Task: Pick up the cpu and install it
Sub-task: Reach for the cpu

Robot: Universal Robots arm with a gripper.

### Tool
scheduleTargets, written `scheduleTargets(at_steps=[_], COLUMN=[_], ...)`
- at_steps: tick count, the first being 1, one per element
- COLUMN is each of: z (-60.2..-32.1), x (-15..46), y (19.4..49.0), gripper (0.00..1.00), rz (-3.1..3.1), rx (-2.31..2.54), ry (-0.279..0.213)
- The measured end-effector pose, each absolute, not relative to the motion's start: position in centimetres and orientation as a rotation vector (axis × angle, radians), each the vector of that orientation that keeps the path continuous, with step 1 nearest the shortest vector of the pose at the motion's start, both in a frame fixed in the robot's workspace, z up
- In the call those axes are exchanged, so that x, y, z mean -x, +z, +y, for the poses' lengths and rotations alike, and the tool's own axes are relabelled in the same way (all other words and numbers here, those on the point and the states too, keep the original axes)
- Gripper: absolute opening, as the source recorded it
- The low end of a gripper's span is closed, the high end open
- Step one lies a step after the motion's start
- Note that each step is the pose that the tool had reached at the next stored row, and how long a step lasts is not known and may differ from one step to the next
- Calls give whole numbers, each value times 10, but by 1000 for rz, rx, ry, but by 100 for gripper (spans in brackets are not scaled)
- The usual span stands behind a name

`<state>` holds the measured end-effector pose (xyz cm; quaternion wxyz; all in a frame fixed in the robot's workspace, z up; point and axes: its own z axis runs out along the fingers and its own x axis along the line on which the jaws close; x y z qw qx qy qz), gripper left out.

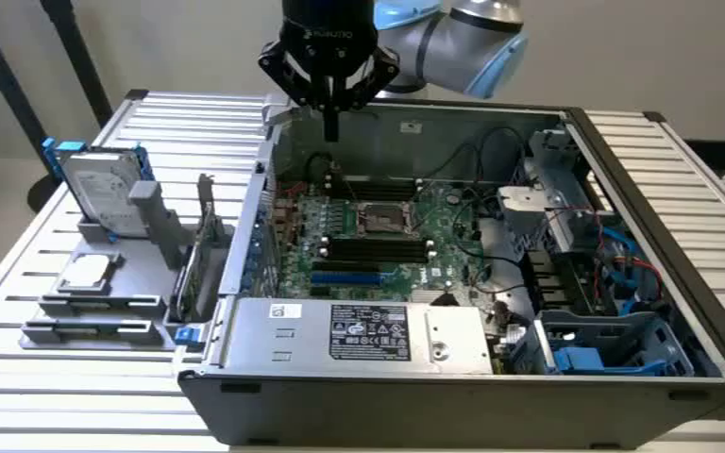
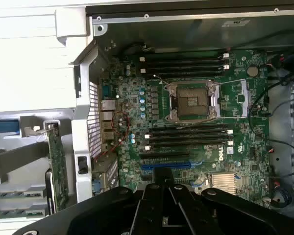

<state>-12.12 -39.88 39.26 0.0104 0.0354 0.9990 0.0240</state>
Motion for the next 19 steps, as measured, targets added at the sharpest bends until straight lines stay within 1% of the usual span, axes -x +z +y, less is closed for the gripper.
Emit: scheduleTargets(at_steps=[12, 19], z=[-399, -399], x=[122, 146], y=[393, 393], gripper=[11, 11], rz=[3118, 3121], rx=[-110, -105], ry=[75, 75])
